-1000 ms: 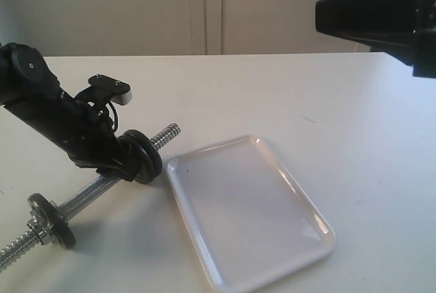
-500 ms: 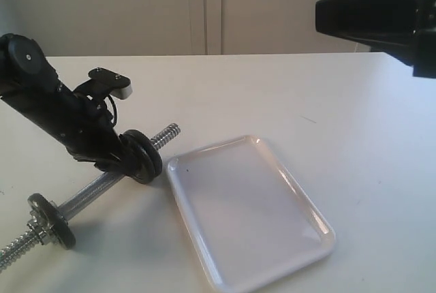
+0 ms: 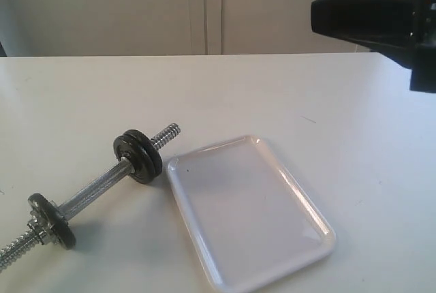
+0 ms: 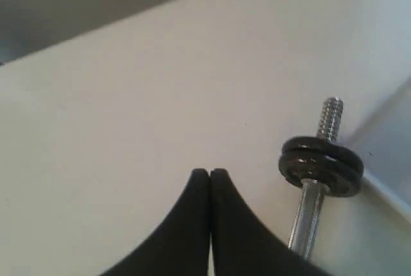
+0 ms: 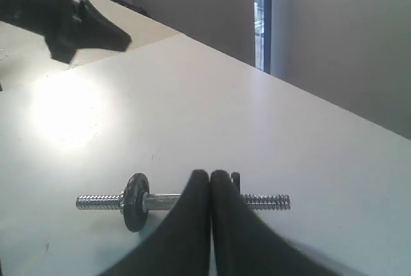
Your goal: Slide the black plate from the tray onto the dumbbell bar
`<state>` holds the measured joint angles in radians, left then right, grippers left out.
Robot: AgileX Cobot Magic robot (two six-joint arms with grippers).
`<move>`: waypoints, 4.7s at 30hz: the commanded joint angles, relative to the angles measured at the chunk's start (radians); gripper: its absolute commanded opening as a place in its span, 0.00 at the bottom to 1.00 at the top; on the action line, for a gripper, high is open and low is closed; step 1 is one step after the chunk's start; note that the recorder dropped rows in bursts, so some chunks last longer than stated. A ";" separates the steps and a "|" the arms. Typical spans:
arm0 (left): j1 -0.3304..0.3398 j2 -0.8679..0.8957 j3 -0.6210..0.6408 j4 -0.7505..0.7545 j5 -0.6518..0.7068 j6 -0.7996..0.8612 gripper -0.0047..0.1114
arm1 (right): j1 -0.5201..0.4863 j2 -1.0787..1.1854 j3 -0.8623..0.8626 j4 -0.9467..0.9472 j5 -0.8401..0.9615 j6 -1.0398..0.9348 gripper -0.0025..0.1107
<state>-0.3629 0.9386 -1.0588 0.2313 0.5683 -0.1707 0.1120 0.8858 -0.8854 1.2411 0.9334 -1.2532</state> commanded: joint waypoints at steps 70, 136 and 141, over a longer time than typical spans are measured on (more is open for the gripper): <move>0.262 -0.939 1.059 -0.321 -0.362 0.133 0.04 | 0.066 -0.406 0.363 -0.114 -0.583 0.157 0.02; 0.262 -0.939 1.059 -0.372 -0.356 0.171 0.04 | 0.066 -0.406 0.682 -0.118 -0.597 0.178 0.02; 0.262 -0.939 1.059 -0.372 -0.358 0.171 0.04 | 0.066 -0.406 0.686 -0.118 -0.597 0.178 0.02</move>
<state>-0.1045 0.0040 -0.0040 -0.1291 0.2072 0.0000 0.1747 0.4820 -0.2038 1.1218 0.3374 -1.0798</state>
